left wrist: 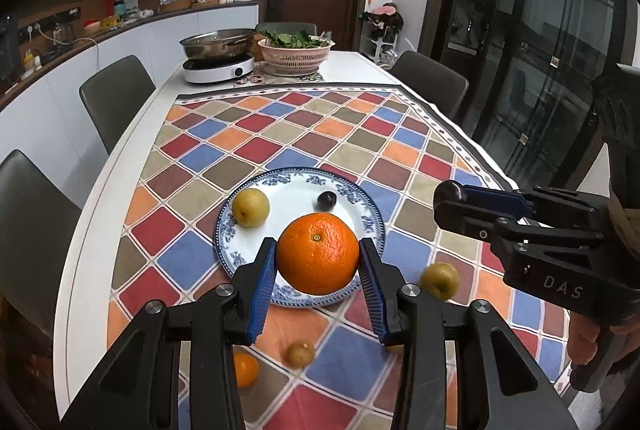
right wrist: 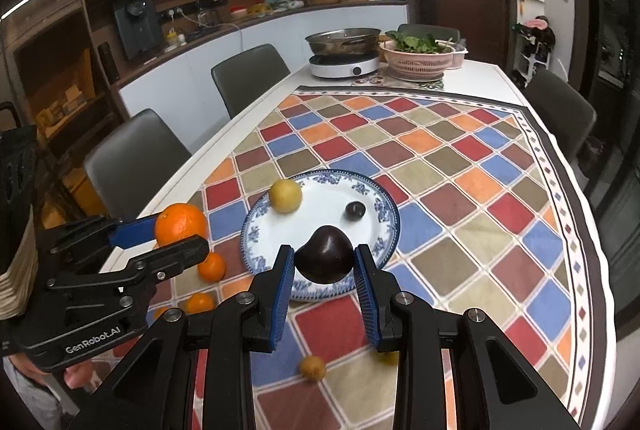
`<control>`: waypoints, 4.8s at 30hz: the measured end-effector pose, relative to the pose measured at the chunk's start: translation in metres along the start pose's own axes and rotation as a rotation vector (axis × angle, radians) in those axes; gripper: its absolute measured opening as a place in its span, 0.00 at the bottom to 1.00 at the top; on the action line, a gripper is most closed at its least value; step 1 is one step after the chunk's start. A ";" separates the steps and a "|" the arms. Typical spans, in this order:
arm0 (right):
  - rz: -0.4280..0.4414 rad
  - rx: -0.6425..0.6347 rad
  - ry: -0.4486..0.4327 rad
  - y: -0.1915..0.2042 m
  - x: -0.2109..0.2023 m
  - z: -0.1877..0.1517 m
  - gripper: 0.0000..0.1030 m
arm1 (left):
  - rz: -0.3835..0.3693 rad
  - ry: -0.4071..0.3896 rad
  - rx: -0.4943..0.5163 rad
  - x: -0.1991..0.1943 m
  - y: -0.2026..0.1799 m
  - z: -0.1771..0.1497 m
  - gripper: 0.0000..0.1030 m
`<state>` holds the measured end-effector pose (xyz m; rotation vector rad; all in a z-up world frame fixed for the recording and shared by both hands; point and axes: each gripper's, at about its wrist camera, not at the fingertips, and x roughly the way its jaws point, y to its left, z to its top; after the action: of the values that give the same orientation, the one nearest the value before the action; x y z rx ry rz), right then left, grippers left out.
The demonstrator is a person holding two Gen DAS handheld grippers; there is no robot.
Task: Organize fruits
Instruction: 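Carry the orange onto the plate with the left tool while the right tool places the plum, then open both tools and withdraw them from the plate toward the remaining fruits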
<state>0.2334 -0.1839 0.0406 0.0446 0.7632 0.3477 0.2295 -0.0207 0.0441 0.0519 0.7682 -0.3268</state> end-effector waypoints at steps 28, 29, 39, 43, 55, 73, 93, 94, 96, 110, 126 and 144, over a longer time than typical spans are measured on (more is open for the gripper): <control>0.057 -0.111 0.273 -0.030 0.156 0.037 0.31 | -0.057 0.167 0.093 0.155 0.038 0.050 0.39; 0.056 -0.114 0.280 -0.031 0.159 0.036 0.31 | -0.060 0.180 0.103 0.162 0.038 0.052 0.39; 0.071 -0.132 0.333 -0.041 0.184 0.030 0.31 | -0.039 0.286 0.155 0.210 0.030 0.061 0.39; 0.075 -0.140 0.345 -0.042 0.191 0.027 0.31 | -0.034 0.318 0.156 0.222 0.030 0.060 0.39; 0.086 -0.115 0.357 -0.050 0.205 0.024 0.31 | -0.011 0.343 0.161 0.235 0.031 0.060 0.39; 0.071 -0.091 0.250 -0.038 0.159 0.026 0.44 | 0.025 0.184 0.104 0.147 0.033 0.057 0.56; 0.033 -0.065 0.050 -0.008 0.051 0.022 0.44 | 0.044 -0.002 0.061 0.018 0.012 0.029 0.64; 0.033 -0.067 0.046 -0.005 0.047 0.019 0.44 | 0.046 -0.007 0.057 0.014 0.012 0.027 0.64; 0.029 -0.071 0.040 -0.002 0.040 0.015 0.44 | 0.039 -0.016 0.040 0.005 0.012 0.022 0.64; -0.004 -0.064 0.018 0.020 -0.001 -0.017 0.44 | 0.057 -0.053 0.009 -0.035 0.008 -0.020 0.65; -0.053 -0.039 0.055 0.027 -0.002 -0.062 0.44 | 0.094 -0.066 0.065 -0.029 0.006 -0.073 0.65; -0.020 -0.001 0.174 0.019 0.040 -0.106 0.44 | 0.044 0.025 0.069 0.018 0.007 -0.110 0.65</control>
<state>0.1825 -0.1623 -0.0595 0.0057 0.9347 0.3361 0.1693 -0.0011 -0.0480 0.1372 0.7791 -0.3114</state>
